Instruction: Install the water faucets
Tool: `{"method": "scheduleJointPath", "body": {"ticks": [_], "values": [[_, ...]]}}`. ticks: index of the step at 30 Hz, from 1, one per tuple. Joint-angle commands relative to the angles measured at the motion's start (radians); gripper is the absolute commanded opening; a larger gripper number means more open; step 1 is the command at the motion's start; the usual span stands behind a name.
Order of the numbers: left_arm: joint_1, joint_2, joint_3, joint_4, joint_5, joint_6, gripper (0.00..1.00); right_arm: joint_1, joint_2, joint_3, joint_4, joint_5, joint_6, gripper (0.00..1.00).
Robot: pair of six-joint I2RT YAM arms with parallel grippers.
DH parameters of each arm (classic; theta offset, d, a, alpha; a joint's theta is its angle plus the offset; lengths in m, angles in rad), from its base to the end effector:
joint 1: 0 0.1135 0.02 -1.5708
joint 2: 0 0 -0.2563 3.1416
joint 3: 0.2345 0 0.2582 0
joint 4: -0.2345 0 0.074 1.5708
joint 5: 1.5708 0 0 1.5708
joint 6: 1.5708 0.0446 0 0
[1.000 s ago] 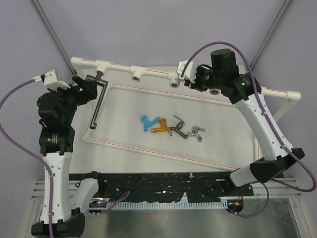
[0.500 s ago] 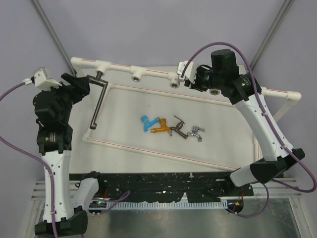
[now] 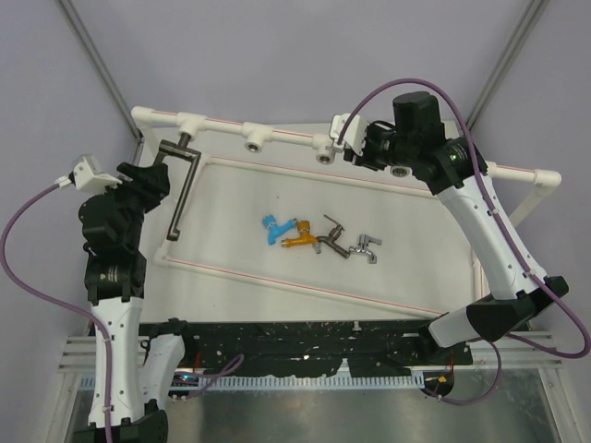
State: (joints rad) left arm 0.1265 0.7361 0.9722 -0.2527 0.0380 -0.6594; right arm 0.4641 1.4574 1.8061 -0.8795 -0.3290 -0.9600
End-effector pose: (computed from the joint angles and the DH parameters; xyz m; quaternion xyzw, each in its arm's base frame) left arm 0.1775 0.0209 0.4007 -0.2606 0.6636 -0.1977 0.6728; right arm 0.2678 0.1502 0.4515 -0.6210 0.5949 0.0175 0.5101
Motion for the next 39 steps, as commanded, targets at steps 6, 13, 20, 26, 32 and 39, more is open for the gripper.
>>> {"method": "scheduleJointPath", "body": {"ticks": [6, 13, 20, 26, 32, 39], "values": [[0.03, -0.006, 0.049, 0.052, 0.103, 0.021, 0.84, 0.018, 0.047, -0.048, -0.013, -0.122, 0.046, 0.05], [0.03, 0.042, 0.149, 0.024, 0.076, 0.027, 0.88, 0.019, 0.04, -0.05, -0.013, -0.125, 0.046, 0.05], [0.053, 0.186, 0.255, -0.005, 0.123, 0.02, 0.85, 0.019, 0.034, -0.051, -0.013, -0.125, 0.046, 0.05], [0.096, 0.278, 0.276, -0.016, 0.287, -0.04, 0.81, 0.019, 0.038, -0.053, -0.013, -0.125, 0.044, 0.05], [0.096, 0.316, 0.276, 0.015, 0.408, -0.077, 0.7, 0.019, 0.041, -0.053, -0.013, -0.119, 0.044, 0.05], [0.093, 0.296, 0.296, 0.01, 0.441, -0.048, 0.3, 0.021, 0.046, -0.048, -0.012, -0.122, 0.047, 0.05]]}}
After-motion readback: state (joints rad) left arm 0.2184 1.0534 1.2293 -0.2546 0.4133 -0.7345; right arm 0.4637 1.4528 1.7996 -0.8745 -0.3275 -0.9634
